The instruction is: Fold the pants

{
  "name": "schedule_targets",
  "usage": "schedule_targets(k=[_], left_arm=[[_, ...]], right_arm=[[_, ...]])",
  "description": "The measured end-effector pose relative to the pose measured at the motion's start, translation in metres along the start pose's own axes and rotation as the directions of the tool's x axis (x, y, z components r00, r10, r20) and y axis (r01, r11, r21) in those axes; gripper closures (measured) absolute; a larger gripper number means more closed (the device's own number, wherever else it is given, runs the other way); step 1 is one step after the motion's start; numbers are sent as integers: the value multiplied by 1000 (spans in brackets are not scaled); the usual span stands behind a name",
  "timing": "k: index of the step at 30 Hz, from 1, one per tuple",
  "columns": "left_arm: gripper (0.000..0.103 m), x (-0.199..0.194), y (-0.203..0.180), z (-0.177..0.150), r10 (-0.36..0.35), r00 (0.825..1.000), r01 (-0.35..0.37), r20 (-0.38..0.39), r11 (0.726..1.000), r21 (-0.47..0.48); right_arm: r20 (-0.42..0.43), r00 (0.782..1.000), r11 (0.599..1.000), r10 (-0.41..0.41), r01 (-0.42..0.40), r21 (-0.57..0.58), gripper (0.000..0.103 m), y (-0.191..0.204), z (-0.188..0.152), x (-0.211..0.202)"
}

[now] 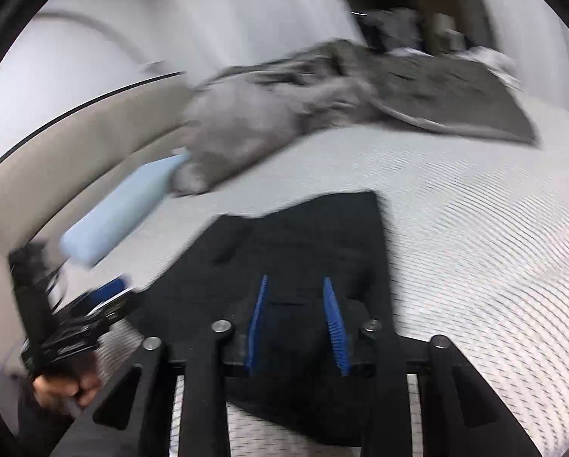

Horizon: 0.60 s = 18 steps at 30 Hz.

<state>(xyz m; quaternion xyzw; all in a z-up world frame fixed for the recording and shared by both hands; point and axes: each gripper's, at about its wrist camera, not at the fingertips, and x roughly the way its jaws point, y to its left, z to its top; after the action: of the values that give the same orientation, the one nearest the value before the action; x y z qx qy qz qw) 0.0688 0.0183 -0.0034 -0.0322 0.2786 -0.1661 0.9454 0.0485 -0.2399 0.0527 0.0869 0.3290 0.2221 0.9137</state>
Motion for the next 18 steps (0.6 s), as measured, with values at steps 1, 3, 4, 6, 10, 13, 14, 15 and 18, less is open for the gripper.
schedule_targets(k=[1,3,4,6,10,13,14,15,18], left_arm=[[14,4,-7,-3,-37,999,38,-32,999,35],[31,17,-15,-9,-78,990,87,-115,993,78],[50,24,-17,-12,-79,984,94,-158,991,91],[72,35,-12,-18,-22,978,44,-207,993,106],[92,34,10,-17,-40,975,46,-220,999,22],[92,32,11,-21,-37,975,44,-221,999,25],[92,32,9,-22,-21,975,32,-221,998,48],[92,31,8,-22,-12,976,25,-217,998,60],[90,28,5,-21,-21,977,33,-212,998,51]], right_arm=[[-15,1000,999,23,-24,-26,68,9,-2,5],[-85,995,993,55,-63,-95,68,31,-11,22],[-110,992,992,61,-72,-102,68,34,-13,29],[-202,979,994,28,-49,-99,69,36,-24,53],[-258,966,993,-32,1,-119,81,27,-33,63],[-226,972,985,-69,32,-167,81,27,-33,50],[-224,972,984,-76,37,-173,81,28,-34,50],[-223,972,984,-77,38,-174,81,28,-35,47],[-201,976,981,-89,51,-188,81,27,-27,42]])
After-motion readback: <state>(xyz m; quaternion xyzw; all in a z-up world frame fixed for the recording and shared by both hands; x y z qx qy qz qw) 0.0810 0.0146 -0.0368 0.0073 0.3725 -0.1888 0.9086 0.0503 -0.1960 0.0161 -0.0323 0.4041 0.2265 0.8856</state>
